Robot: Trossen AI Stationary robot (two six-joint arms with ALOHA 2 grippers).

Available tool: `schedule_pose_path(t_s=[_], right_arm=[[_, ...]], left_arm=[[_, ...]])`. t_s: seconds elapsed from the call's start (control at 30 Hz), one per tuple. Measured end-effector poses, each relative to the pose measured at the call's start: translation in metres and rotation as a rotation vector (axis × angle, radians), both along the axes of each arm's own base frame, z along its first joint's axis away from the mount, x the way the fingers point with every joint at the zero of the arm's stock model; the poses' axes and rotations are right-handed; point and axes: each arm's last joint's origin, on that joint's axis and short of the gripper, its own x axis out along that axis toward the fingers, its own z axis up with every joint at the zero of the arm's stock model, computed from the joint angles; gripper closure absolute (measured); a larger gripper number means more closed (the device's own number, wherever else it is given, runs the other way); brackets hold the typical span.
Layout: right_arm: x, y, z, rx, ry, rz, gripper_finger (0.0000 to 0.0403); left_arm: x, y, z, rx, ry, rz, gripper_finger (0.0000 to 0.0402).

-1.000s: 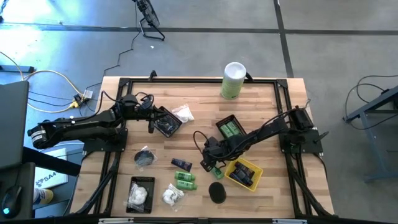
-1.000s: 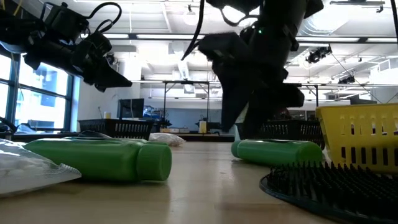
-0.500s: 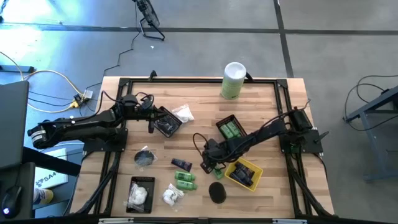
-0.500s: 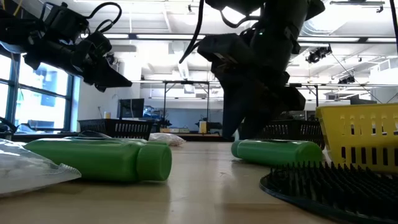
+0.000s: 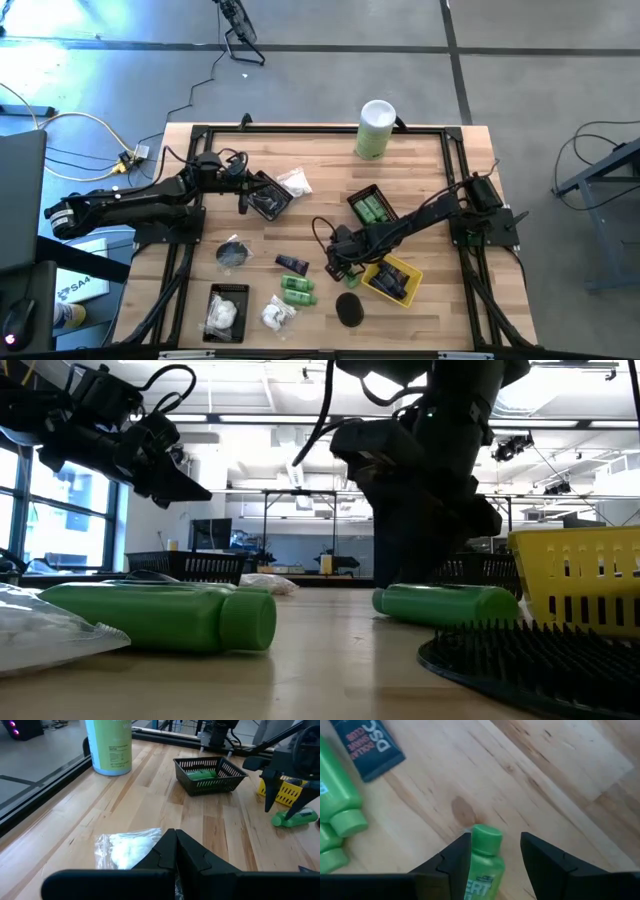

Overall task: Pick & Place Travel size toiletries
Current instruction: Put the shampoo bottle into the top right black bin

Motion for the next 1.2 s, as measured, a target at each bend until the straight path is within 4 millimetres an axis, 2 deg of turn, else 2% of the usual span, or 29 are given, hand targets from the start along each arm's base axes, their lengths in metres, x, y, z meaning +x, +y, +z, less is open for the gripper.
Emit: schedule_pose_path(t_s=[0.33, 0.6, 0.73, 0.87, 1.0, 1.2], right_arm=[[-0.001, -0.007, 0.004, -0.037, 0.004, -0.003, 0.0239], [-0.003, -0.015, 0.016, -0.024, -0.007, -0.019, 0.0239], [-0.008, -0.016, 0.028, 0.023, -0.009, -0.010, 0.0240], [-0.013, -0.015, 0.042, 0.155, -0.008, -0.006, 0.0253], [-0.014, -0.012, 0.046, 0.258, 0.009, 0.021, 0.0272], [-0.013, -0.015, 0.044, 0.188, -0.010, -0.012, 0.0289]], left_arm=[[0.000, 0.000, 0.000, 0.027, 0.005, -0.007, 0.0402], [0.000, 0.000, 0.001, 0.033, -0.002, -0.007, 0.0402], [0.000, 0.000, 0.001, 0.033, -0.002, -0.007, 0.0402], [0.000, 0.000, 0.001, 0.034, -0.002, -0.007, 0.0402], [0.000, 0.000, 0.001, 0.033, -0.001, -0.007, 0.0402], [0.000, 0.000, 0.001, 0.031, -0.002, -0.007, 0.0402]])
